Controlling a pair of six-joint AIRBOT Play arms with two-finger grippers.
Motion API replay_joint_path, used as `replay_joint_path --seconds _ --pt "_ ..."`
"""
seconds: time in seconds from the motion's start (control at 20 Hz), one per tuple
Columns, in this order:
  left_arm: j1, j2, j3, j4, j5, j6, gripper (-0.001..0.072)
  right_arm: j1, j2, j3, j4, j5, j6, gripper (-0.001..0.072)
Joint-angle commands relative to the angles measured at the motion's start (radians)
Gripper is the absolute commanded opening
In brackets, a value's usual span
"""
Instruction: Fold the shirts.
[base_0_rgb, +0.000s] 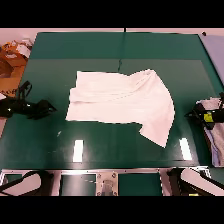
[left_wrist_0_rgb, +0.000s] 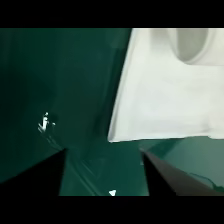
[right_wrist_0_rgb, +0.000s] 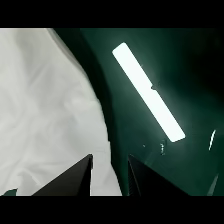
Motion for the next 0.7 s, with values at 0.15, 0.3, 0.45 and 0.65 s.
replay_joint_path --seconds 0.15,0.3,0.45,0.65 --pt "-0.03 -0.121 -0.082 -0.183 0.031 0.063 0.059 -0.018 -0.057 -0.053 0.076 -0.082 -0.05 0.0265" --pt "-0.154 -0.208 -0.082 -0.275 0.058 0.141 0.059 -0.017 -0.119 -0.053 0.14 -0.084 -0.105 0.0283" --pt "-0.226 -0.251 -0.078 -0.306 0.048 0.16 0.0588 -0.008 -0.179 -0.053 0.187 -0.085 -0.142 0.0317" --pt "-0.191 -0.248 -0.063 -0.228 0.015 0.16 0.0169 0.009 -0.249 -0.053 0.306 -0.096 -0.239 0.0432"
